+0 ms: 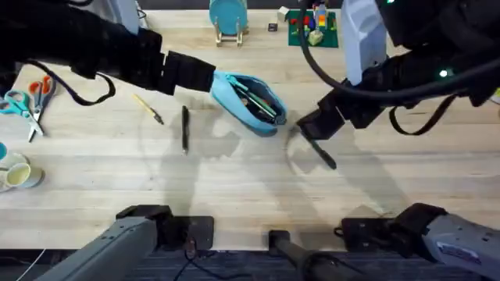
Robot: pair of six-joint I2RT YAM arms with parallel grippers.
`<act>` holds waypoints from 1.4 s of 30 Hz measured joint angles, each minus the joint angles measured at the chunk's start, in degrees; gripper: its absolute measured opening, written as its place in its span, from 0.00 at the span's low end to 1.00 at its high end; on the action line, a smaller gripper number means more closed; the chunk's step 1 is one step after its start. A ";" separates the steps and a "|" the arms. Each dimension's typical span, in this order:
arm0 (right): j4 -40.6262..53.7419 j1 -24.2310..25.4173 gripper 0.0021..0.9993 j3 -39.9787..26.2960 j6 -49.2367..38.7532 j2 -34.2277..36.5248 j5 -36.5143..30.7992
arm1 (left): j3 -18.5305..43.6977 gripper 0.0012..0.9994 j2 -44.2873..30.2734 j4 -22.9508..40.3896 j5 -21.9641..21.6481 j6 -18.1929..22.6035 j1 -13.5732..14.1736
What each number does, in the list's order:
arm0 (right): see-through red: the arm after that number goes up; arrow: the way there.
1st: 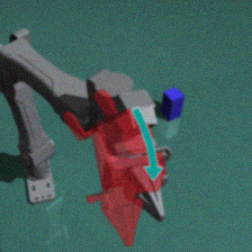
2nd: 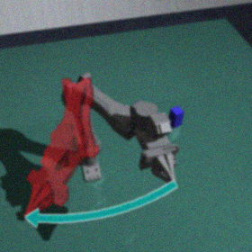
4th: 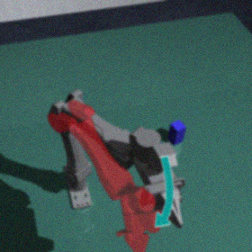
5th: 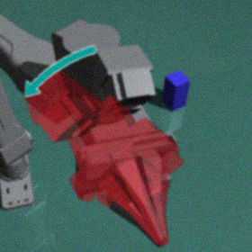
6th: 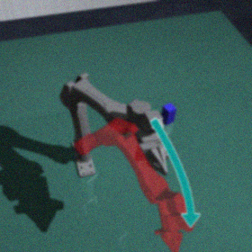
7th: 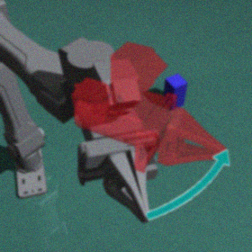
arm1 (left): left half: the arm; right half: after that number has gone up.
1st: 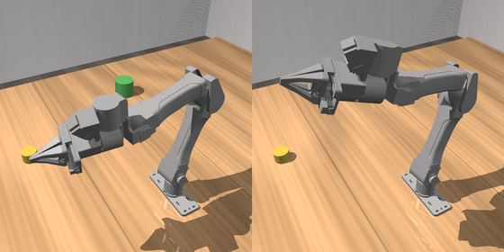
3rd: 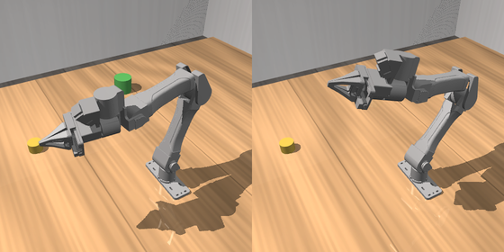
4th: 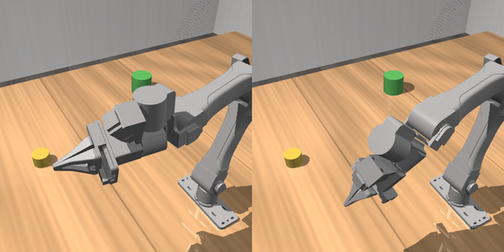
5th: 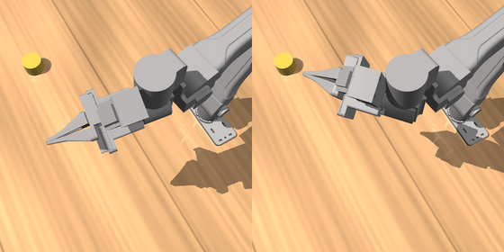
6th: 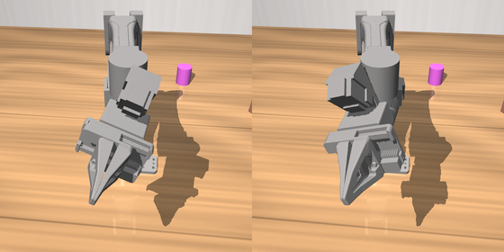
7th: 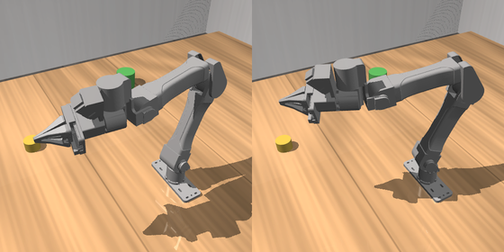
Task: Unzip the bag, pick up the pens from the table one at a time and place them inside, then zip the bag closed.
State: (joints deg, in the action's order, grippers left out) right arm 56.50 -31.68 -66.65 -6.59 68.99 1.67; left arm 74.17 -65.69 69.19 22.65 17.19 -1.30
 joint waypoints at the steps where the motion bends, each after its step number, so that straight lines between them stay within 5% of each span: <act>1: 0.51 0.00 1.00 0.00 0.02 0.00 0.00 | 0.00 1.00 0.00 -0.02 0.00 0.00 0.00; 26: 9.51 0.00 1.00 0.59 6.60 6.53 0.04 | 0.00 1.00 0.00 0.00 0.00 0.00 0.00; 42: -7.74 0.00 1.00 16.48 8.98 12.06 3.16 | 0.00 1.00 0.00 -0.07 0.00 0.00 0.00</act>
State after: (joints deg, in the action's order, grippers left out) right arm 48.76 -31.68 -50.18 2.39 81.05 4.83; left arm 74.17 -65.69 69.12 22.65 17.19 -1.30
